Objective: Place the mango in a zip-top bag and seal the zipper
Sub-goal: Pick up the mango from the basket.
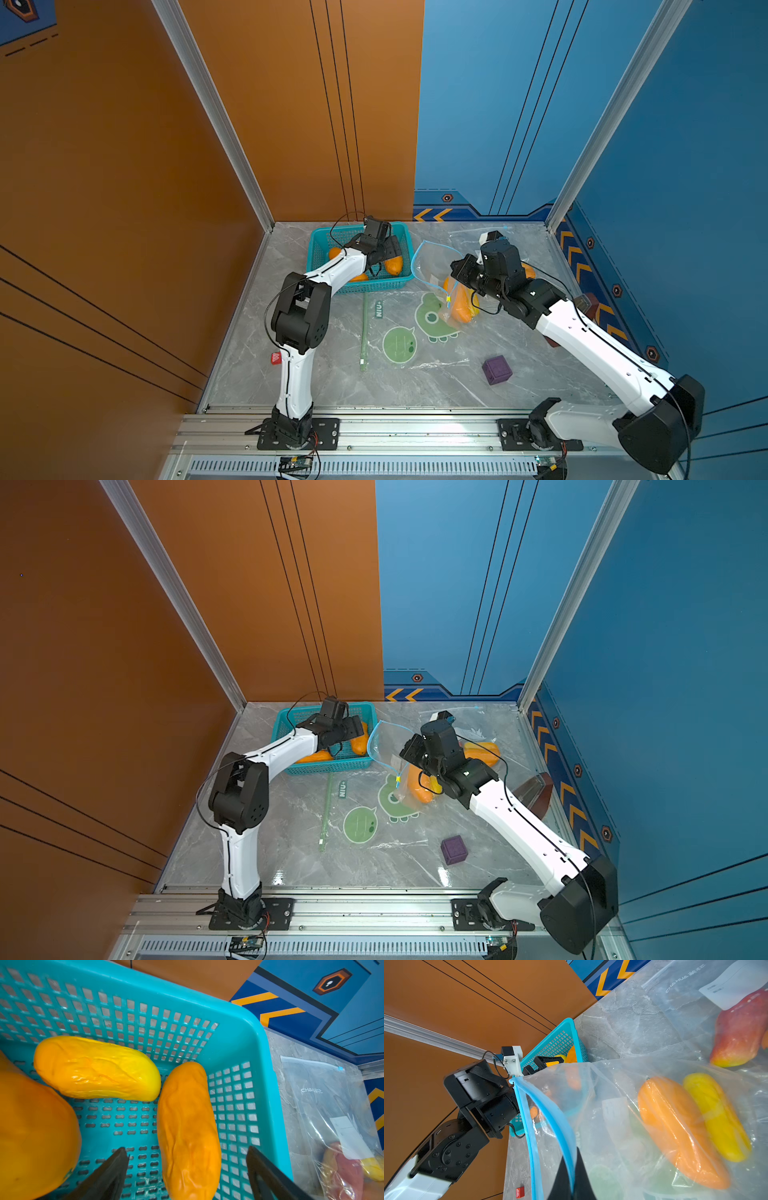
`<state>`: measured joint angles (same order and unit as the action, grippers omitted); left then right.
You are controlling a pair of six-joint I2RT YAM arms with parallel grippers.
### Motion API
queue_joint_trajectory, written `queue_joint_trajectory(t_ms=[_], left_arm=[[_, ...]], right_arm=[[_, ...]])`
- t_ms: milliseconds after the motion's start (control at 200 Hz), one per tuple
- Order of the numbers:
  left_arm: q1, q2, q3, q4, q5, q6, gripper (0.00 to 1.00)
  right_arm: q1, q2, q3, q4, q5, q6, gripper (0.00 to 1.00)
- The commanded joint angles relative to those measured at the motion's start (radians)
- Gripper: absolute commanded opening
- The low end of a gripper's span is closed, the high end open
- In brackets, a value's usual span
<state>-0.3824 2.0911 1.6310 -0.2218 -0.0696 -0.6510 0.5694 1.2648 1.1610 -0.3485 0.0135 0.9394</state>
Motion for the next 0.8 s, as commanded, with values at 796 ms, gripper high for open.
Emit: queue_joint_trajectory(t_ms=[796], left_arm=[[0.022,0.196,0.153,-0.024,0.179,-0.167,0.81]], right_arm=[[0.005,-0.013,-0.006,-0.026,0.034,-0.016,0.0]])
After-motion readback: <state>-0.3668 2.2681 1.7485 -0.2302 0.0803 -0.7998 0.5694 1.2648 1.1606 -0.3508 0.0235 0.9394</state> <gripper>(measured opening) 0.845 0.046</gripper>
